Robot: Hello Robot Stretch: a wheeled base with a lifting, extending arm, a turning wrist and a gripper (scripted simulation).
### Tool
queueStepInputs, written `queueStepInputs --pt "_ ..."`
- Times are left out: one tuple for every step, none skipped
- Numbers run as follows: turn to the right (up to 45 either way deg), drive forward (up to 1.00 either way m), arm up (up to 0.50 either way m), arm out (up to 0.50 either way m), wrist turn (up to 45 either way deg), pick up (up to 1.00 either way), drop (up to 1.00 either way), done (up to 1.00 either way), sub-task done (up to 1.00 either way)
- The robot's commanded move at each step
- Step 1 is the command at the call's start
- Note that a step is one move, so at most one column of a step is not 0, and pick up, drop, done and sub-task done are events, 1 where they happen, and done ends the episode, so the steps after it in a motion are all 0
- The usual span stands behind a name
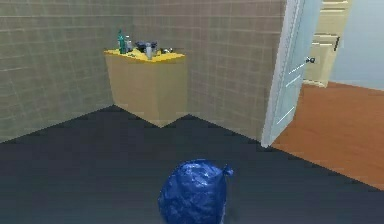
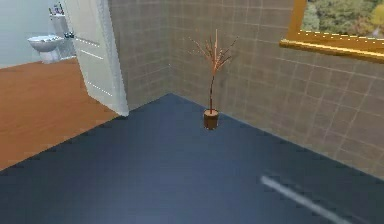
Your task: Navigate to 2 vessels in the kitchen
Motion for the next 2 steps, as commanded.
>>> queueStepInputs --pt "-45.0 0.00 0.00 0.00 0.0 0.00 0.00 0.00 0.00" --pt "0.0 0.85 0.00 0.00 0.0 0.00 0.00 0.00 0.00"
